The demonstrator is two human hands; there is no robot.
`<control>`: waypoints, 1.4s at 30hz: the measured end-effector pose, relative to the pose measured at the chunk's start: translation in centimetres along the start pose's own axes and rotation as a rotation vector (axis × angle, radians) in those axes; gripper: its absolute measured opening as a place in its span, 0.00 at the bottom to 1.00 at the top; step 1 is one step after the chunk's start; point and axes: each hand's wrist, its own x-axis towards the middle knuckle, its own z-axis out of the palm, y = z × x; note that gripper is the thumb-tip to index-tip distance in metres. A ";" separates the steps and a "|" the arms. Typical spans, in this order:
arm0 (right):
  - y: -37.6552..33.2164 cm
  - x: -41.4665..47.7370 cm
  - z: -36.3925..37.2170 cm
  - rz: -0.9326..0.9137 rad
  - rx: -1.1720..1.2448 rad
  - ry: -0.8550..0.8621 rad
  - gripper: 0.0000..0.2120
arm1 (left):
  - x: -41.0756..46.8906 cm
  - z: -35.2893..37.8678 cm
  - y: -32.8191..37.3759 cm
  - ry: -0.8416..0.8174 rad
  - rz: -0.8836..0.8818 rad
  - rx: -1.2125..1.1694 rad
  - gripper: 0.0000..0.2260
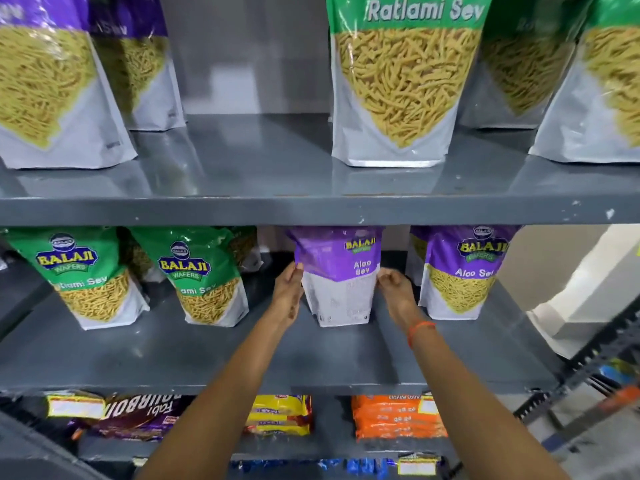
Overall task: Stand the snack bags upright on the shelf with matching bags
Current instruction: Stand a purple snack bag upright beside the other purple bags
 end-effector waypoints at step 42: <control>1.2 -5.2 0.8 -0.681 -0.594 0.343 0.28 | -3.6 2.3 -4.4 0.155 0.673 0.858 0.36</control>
